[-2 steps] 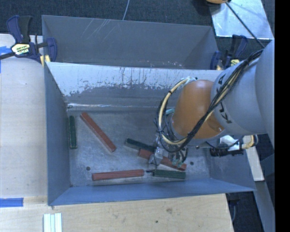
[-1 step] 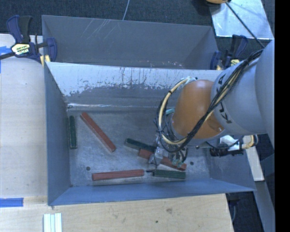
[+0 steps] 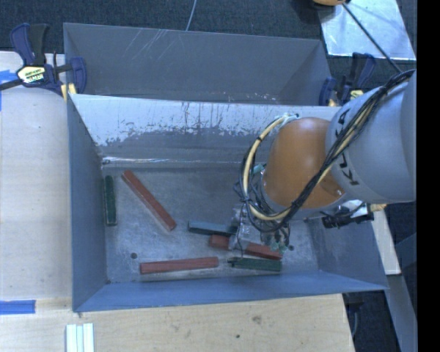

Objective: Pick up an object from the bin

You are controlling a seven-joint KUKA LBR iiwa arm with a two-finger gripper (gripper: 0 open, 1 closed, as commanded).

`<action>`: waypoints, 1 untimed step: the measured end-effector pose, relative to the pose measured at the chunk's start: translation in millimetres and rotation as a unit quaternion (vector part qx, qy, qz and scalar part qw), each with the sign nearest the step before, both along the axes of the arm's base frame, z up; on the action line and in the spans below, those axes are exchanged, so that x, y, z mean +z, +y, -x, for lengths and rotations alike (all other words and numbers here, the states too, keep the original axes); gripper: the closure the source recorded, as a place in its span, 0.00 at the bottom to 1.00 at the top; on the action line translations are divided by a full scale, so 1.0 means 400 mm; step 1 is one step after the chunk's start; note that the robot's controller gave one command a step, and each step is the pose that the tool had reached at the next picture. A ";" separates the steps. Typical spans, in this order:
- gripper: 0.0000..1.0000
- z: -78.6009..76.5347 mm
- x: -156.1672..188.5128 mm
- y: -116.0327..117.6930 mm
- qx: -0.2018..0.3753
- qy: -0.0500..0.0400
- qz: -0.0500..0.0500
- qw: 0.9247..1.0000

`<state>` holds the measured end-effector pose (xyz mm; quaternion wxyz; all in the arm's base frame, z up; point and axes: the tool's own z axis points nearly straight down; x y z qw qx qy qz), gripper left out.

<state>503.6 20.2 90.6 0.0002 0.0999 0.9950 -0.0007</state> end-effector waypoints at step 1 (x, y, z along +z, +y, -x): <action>1.00 -0.004 0.083 0.042 0.106 -0.001 -0.001 0.994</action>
Offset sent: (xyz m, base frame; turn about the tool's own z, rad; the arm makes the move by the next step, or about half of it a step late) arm 0.0150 -0.0012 0.1513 0.0257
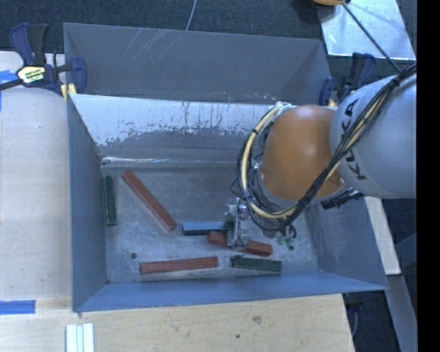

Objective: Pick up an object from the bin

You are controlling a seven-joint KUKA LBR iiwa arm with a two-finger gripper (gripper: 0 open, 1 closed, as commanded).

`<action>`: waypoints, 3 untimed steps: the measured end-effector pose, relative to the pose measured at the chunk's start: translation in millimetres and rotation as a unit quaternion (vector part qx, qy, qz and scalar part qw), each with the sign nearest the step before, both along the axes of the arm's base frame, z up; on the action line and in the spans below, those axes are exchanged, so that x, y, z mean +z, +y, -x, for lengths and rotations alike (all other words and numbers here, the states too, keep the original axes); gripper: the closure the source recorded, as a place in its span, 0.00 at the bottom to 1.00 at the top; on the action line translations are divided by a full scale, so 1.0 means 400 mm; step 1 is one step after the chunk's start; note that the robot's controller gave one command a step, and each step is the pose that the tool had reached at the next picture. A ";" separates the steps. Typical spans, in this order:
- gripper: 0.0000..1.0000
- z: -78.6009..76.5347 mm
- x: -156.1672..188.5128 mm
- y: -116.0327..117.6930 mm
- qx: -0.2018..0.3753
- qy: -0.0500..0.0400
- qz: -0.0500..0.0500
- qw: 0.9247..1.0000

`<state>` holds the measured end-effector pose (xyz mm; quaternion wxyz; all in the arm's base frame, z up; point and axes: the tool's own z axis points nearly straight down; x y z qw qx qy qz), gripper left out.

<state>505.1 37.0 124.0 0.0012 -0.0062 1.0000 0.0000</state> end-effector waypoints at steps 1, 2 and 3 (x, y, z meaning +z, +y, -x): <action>1.00 -0.015 0.158 -0.023 -0.078 0.003 0.000 0.997; 1.00 -0.021 0.184 0.073 -0.039 -0.002 0.000 0.999; 1.00 -0.008 0.294 0.004 0.013 0.003 -0.001 1.000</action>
Offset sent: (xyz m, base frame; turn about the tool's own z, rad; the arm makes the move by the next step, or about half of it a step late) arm 0.0064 0.0655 0.0593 -0.0485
